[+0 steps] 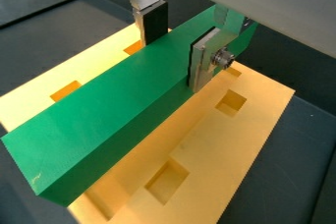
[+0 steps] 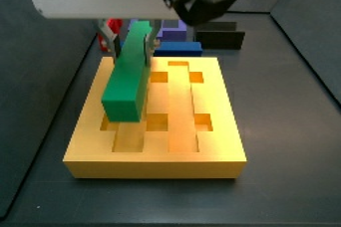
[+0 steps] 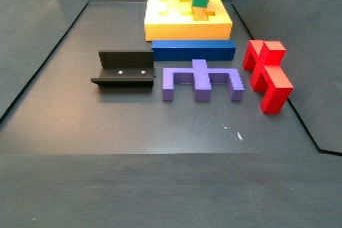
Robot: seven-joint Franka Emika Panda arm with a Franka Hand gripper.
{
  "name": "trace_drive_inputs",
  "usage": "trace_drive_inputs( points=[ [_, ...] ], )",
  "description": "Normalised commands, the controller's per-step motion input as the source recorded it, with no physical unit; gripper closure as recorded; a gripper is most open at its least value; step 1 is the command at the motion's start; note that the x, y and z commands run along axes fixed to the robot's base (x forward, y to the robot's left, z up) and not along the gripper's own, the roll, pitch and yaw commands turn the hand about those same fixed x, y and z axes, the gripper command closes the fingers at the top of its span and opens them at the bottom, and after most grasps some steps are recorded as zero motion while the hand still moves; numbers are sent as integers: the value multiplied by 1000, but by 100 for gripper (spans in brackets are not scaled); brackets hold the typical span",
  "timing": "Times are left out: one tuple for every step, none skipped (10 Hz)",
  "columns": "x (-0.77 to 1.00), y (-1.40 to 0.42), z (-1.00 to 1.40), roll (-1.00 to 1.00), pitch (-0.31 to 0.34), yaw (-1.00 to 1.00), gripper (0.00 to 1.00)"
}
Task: Pick up the green object. Move up. Move to above the board. Insert the green object.
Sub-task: Insert the green object.
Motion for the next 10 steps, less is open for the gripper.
trace_drive_inputs(
  points=[
    [0, -237, -509, 213, -51, 31, 100],
    [-180, -177, -420, 254, -47, 29, 100],
    [-29, -97, -286, 249, 0, 131, 100],
    [0, -51, -254, 231, 17, 37, 100],
    [0, 0, -206, 223, 11, 69, 100],
    [89, -60, -166, 286, 26, 220, 100],
    [9, -74, -163, 269, 29, 154, 100],
    [0, -77, -106, 191, 43, 0, 100],
    [0, -54, -89, 163, 36, 0, 100],
    [54, -80, -69, 141, 51, 0, 100]
  ],
)
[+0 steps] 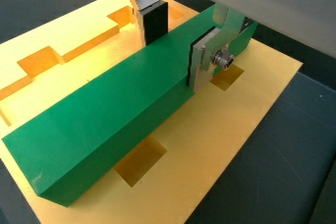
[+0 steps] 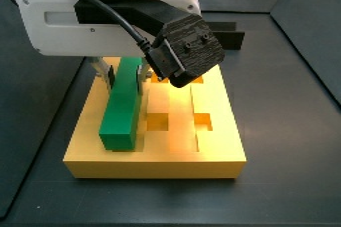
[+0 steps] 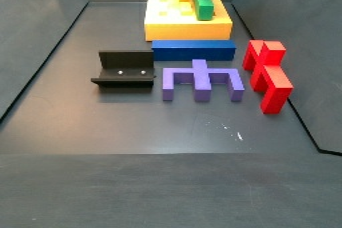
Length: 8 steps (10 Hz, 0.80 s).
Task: Pick up the green object. Move up. Move to above the board. Insert the green object.
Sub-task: Insert the green object.
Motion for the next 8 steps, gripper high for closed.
trace_drive_inputs(
  points=[
    [149, -51, -71, 154, 63, 0, 100],
    [149, 0, -123, 184, 69, 31, 100],
    [86, 0, -146, 166, 51, 29, 100],
    [17, 0, -123, 149, 31, 23, 100],
    [74, 0, -149, 133, 40, 26, 100],
    [217, 0, -117, 156, 49, 103, 100],
    [283, 0, -106, 150, 76, 97, 100],
    [131, 0, -109, 127, 47, 69, 100]
  ],
)
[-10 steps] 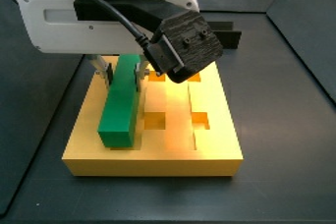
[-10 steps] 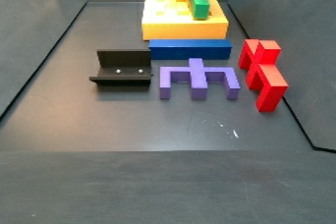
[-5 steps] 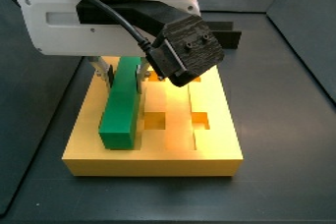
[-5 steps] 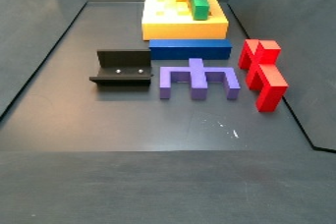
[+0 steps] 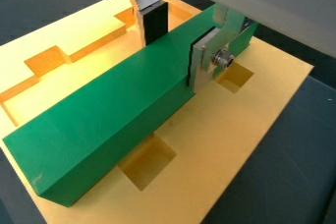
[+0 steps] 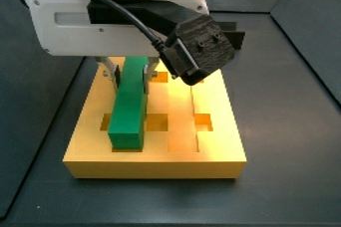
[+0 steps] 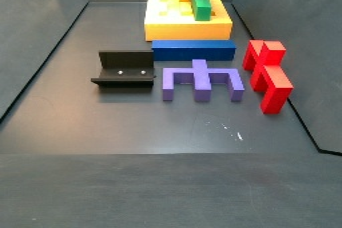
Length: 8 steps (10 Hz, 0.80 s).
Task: Pick up the green object. Move up. Move to above the board. Insert the green object.
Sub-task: Insert the green object.
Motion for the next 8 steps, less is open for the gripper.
trace_drive_inputs(
  points=[
    [3, -43, -103, 90, 30, 0, 100],
    [0, -46, -120, 73, 27, 0, 100],
    [-14, -146, -57, 71, 27, 0, 100],
    [0, -217, -63, 36, 34, 0, 100],
    [11, -183, -106, 7, 19, 0, 100],
    [43, -3, -214, 0, 16, 0, 100],
    [0, 0, -314, 0, 0, 0, 100],
    [0, 9, -371, -1, 0, 0, 100]
  ],
)
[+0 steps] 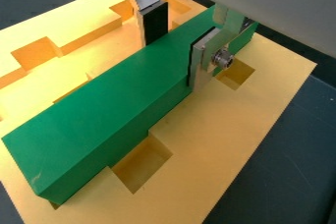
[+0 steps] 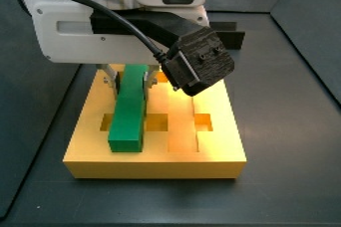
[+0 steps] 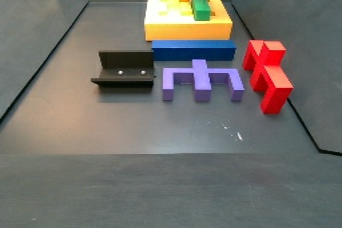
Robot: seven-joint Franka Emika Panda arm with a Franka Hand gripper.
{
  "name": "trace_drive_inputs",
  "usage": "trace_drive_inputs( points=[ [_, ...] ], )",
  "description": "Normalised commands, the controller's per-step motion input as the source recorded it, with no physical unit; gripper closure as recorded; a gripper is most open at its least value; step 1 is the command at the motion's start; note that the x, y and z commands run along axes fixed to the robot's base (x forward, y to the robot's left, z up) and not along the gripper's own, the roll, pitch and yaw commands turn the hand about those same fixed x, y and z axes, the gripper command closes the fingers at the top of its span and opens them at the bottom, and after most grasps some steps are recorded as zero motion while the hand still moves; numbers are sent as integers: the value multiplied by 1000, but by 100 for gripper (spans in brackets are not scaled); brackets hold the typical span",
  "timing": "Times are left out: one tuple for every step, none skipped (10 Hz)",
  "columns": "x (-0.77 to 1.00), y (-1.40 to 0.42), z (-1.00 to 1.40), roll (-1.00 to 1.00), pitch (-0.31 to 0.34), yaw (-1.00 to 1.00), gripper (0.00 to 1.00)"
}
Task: Pick up the green object. Move up. Move to above the board. Insert the green object.
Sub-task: Insert the green object.
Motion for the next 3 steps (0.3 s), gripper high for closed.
trace_drive_inputs(
  points=[
    [0, 0, -369, 0, 0, 0, 100],
    [0, 0, 0, -13, -3, 0, 100],
    [0, 0, 0, 0, 0, 0, 100]
  ],
)
